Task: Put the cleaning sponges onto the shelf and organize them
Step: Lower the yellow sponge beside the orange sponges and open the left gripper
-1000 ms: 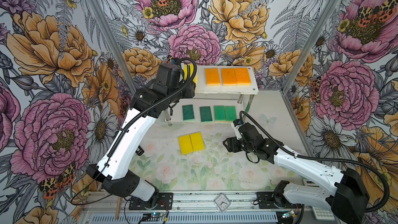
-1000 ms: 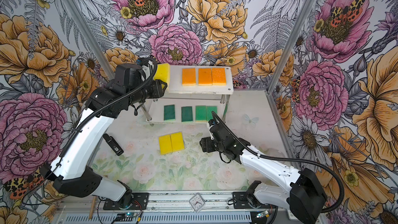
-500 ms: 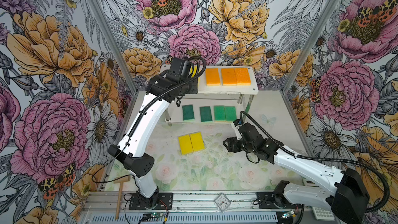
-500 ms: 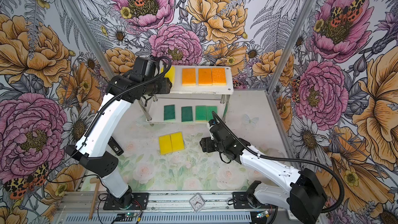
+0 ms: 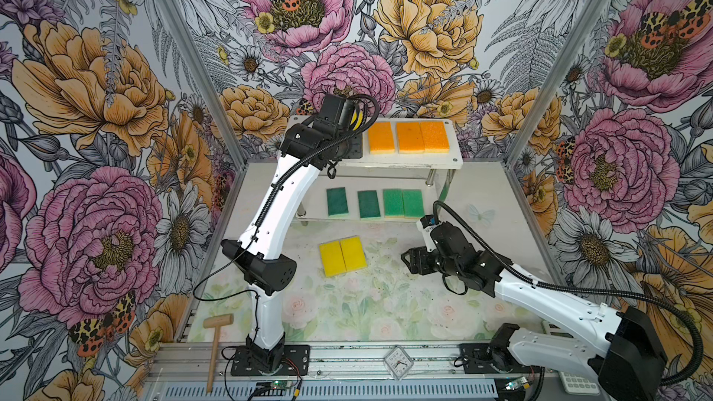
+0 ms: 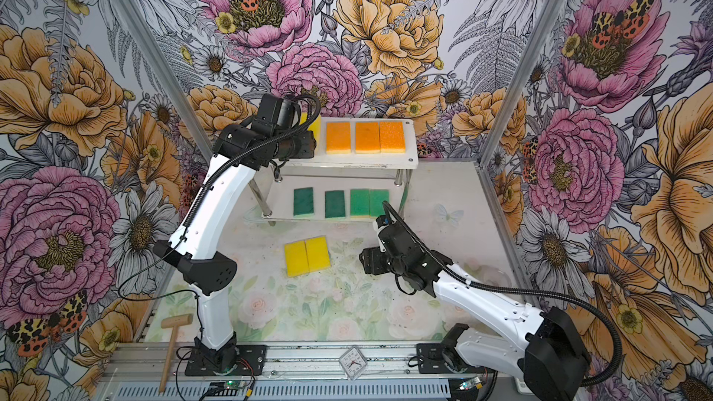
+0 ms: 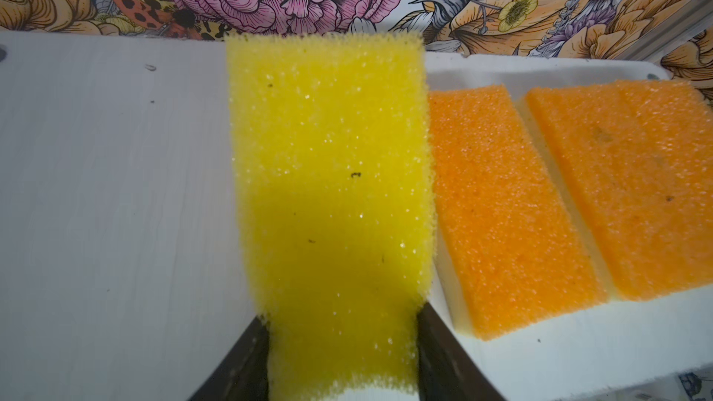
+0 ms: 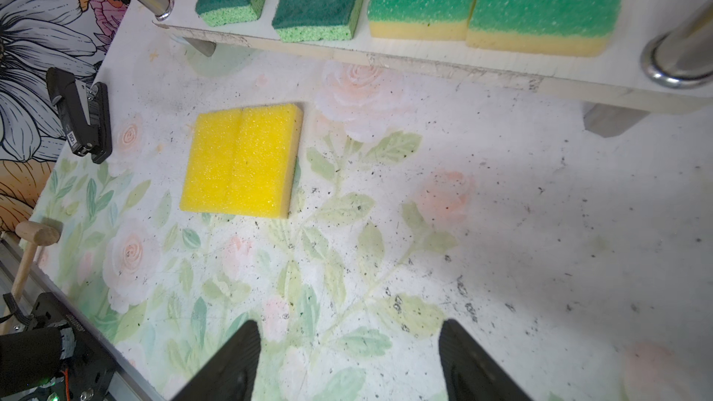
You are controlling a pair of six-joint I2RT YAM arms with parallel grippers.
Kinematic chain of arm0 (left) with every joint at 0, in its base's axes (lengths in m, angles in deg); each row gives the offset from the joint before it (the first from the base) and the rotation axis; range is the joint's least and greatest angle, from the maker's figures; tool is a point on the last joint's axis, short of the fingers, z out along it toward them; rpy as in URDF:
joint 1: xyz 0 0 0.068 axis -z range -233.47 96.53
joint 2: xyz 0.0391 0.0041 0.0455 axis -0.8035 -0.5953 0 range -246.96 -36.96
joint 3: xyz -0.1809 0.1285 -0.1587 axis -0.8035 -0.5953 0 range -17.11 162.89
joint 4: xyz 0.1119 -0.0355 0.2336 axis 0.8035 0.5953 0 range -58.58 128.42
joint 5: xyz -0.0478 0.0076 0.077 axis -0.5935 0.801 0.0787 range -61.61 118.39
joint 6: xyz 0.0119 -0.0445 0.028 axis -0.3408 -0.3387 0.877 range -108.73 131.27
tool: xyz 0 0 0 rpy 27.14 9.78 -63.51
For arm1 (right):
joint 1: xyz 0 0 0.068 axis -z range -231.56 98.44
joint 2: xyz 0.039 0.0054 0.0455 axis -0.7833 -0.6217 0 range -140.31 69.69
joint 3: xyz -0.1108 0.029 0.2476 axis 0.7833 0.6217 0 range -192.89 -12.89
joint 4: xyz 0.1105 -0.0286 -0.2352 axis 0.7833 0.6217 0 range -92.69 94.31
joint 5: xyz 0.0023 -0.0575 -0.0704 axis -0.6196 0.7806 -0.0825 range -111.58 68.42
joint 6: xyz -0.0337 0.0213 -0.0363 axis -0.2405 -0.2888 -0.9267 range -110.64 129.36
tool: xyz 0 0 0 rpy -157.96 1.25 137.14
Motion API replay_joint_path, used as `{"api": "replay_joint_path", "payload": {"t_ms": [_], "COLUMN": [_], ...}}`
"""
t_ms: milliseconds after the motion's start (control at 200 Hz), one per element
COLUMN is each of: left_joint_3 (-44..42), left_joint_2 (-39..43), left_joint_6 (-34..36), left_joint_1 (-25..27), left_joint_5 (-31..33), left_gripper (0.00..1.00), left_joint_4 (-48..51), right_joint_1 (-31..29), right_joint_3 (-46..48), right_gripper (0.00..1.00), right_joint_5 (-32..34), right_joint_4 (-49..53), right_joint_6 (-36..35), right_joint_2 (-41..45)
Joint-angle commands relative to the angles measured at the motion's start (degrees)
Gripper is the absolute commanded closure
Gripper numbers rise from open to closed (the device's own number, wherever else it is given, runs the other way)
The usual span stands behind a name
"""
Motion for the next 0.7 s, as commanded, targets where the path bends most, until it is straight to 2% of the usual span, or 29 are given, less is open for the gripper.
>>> {"api": "replay_joint_path", "payload": {"t_ms": [0,695], "left_joint_3": [1.2,2.2], "left_joint_2": [-0.7,-0.8], "left_joint_6": [0.9,-1.6], "left_joint_1": [-0.6,-0.3], "left_joint_5": [0.5,1.1], "left_gripper": [0.45,0.4], "left_joint_4": [2.0,1.9], "right_joint_1": [0.4,0.4], "right_joint_3": [0.6,1.2], "right_gripper": [0.25,0.25], "right_joint_5": [0.8,1.1], "right_joint_4": [-0.7,-0.7], "right_joint_6": [0.7,1.0], "right_joint_2": [1.2,1.1]}}
